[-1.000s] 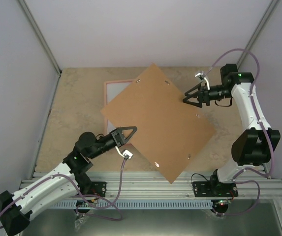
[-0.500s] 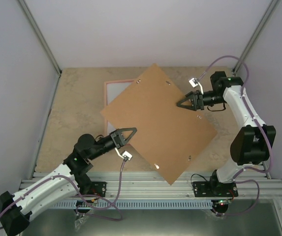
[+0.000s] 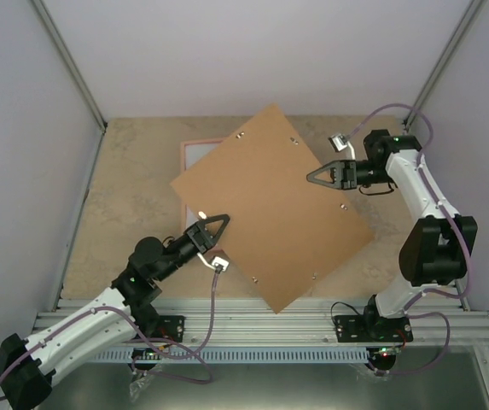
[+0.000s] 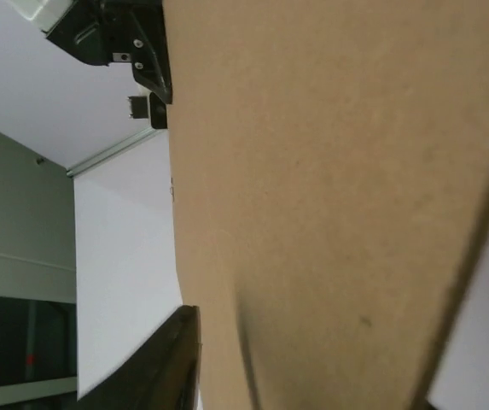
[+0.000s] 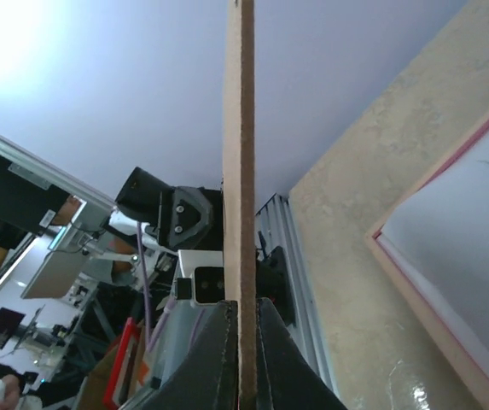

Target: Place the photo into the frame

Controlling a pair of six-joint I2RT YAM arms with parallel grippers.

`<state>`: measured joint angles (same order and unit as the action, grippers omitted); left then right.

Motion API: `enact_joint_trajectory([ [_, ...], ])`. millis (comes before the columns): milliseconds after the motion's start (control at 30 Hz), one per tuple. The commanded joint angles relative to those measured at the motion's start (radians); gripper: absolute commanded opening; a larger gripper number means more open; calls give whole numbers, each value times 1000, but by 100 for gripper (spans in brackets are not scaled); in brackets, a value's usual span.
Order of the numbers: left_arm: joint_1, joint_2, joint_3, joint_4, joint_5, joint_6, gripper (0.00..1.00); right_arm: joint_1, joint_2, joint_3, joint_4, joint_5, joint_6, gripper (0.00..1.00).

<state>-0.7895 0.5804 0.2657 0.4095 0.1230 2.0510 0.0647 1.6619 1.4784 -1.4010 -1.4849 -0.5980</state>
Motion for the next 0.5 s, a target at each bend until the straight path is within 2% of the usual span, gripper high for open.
enact_joint_trajectory([
  [0, -14, -3, 0, 77, -74, -82, 49, -69, 22, 27, 60, -151, -26, 1],
  [67, -14, -2, -7, 75, -116, -115, 66, -129, 47, 51, 60, -182, -28, 1],
  [167, -14, -6, -18, 69, -203, -184, 77, -186, 94, 84, 61, -231, -21, 1],
  [333, -14, -14, -1, 2, -348, -349, 86, -224, 167, 124, 56, -270, -22, 1],
  [467, -14, 27, 95, -114, -454, -556, 87, -226, 194, 143, 54, -268, -11, 1],
])
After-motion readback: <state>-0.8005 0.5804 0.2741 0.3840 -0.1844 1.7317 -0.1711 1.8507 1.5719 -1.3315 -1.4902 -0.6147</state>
